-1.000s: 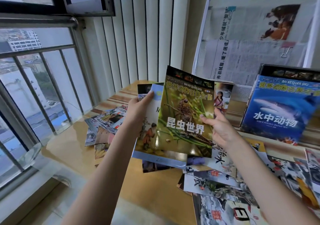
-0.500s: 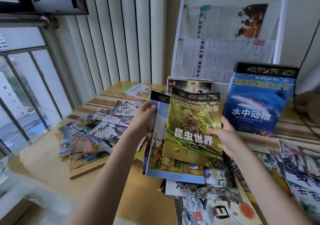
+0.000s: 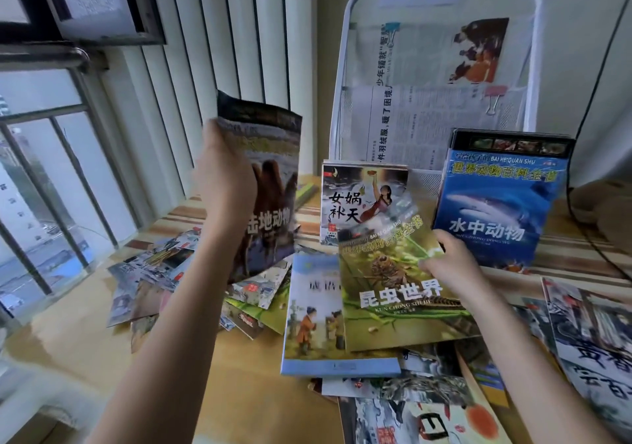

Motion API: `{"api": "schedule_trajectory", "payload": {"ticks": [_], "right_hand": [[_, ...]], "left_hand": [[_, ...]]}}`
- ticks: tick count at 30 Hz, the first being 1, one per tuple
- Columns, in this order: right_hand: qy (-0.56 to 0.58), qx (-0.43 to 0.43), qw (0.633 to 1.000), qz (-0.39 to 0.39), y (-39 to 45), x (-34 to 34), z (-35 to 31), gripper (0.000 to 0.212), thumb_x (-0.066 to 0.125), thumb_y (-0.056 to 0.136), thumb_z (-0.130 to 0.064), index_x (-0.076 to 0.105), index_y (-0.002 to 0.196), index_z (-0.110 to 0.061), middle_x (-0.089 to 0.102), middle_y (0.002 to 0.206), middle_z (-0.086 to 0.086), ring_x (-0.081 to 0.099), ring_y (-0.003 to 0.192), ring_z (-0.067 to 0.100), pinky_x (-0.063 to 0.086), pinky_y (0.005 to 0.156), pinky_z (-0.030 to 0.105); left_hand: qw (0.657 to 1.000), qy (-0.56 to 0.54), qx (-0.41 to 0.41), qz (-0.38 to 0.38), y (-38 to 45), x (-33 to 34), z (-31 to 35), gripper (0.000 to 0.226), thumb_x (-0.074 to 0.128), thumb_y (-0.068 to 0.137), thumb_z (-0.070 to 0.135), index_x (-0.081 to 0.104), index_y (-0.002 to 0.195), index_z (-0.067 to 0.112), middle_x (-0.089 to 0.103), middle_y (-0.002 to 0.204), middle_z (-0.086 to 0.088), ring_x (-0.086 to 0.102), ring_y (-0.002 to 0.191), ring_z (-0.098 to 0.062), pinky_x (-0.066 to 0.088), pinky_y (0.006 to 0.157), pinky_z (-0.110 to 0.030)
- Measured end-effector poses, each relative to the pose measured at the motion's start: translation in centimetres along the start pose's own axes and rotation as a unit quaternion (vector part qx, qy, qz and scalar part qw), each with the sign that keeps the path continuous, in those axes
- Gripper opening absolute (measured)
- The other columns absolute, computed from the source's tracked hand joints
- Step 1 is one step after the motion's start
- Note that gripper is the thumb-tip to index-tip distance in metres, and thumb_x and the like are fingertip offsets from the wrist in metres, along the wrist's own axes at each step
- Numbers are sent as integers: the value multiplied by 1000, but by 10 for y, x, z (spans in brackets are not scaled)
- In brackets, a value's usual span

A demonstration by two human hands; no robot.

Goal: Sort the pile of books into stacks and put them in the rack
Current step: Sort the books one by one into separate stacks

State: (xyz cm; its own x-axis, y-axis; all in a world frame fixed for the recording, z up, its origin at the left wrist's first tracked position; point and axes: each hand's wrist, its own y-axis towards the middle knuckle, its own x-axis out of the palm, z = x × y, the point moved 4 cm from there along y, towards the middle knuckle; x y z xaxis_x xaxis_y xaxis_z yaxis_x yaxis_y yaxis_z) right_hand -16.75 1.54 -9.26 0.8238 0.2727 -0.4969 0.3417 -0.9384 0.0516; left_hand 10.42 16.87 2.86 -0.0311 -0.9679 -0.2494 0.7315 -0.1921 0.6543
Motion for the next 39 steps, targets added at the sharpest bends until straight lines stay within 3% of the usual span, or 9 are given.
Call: {"api": "schedule_trajectory", "payload": {"ticks": [5, 9, 15, 19, 22, 25, 32, 35, 39], "right_hand": [[85, -7, 996, -16, 4, 11, -7, 45, 62, 83, 2, 53, 123, -18, 61, 106, -2, 56, 89, 13, 41, 67, 27], [222, 7, 974, -50, 8, 29, -16, 38, 60, 85, -2, 58, 120, -17, 66, 114, 5, 63, 96, 18, 47, 75, 33], [316, -1, 947, -52, 0, 47, -22, 59, 45, 93, -51, 33, 144, -25, 37, 148, -3, 38, 133, 19, 24, 113, 46], [283, -84, 955, -30, -5, 38, -33, 85, 69, 76, -52, 30, 147, -26, 39, 149, -2, 38, 134, 15, 30, 112, 43], [300, -111, 947, 10, -4, 11, -41, 70, 58, 92, -31, 20, 150, -22, 37, 146, -13, 33, 134, 6, 24, 112, 26], [308, -121, 944, 20, -4, -4, -39, 62, 47, 98, -26, 15, 151, -20, 25, 153, -9, 28, 138, 8, 25, 109, 18], [105, -140, 984, -30, 0, 2, 13, 20, 45, 99, -20, 47, 118, -18, 58, 110, 9, 56, 104, 18, 46, 94, 32], [63, -167, 981, 72, 13, -37, 11, 10, 47, 98, -14, 45, 106, -20, 46, 78, -13, 47, 68, -2, 41, 60, 8], [25, -160, 961, 223, 30, -96, 23, 18, 46, 99, -16, 45, 116, -12, 41, 82, -18, 44, 71, -3, 34, 65, 12]], "left_hand": [[993, -95, -64, -20, 29, -3, -13, 25, 37, 94, 10, 53, 113, 9, 59, 93, -6, 56, 79, -24, 45, 66, -29], [960, -121, -189, -170, 8, 32, -27, 18, 42, 95, 17, 56, 102, 11, 51, 64, -5, 44, 38, -15, 30, 32, -15], [957, -114, -131, -231, -51, 70, -40, 13, 41, 90, 38, 47, 97, 28, 62, 94, -14, 62, 82, -36, 53, 74, -51], [933, -228, -121, -250, -63, 72, -21, 16, 44, 95, 33, 48, 110, 28, 62, 97, -20, 59, 80, -41, 48, 72, -58], [922, -308, -50, -228, -59, 62, 14, 23, 46, 99, 27, 38, 117, 39, 52, 93, -14, 51, 73, -27, 45, 64, -44], [925, -279, -29, -256, -69, 69, 25, 45, 62, 85, 49, 32, 119, 46, 53, 118, -1, 58, 105, -21, 50, 92, -43], [918, -245, -52, -308, -123, 98, 7, 67, 73, 72, 8, 31, 100, 53, 50, 113, -10, 54, 110, -33, 49, 93, -51], [916, -233, -14, -326, -124, 124, 37, 59, 70, 77, 4, 30, 114, 24, 50, 116, -15, 51, 112, -29, 45, 97, -51], [909, -205, 38, -362, -145, 182, 92, 74, 59, 84, -2, 14, 142, -3, 30, 142, -24, 27, 134, -35, 16, 116, -36]]}}
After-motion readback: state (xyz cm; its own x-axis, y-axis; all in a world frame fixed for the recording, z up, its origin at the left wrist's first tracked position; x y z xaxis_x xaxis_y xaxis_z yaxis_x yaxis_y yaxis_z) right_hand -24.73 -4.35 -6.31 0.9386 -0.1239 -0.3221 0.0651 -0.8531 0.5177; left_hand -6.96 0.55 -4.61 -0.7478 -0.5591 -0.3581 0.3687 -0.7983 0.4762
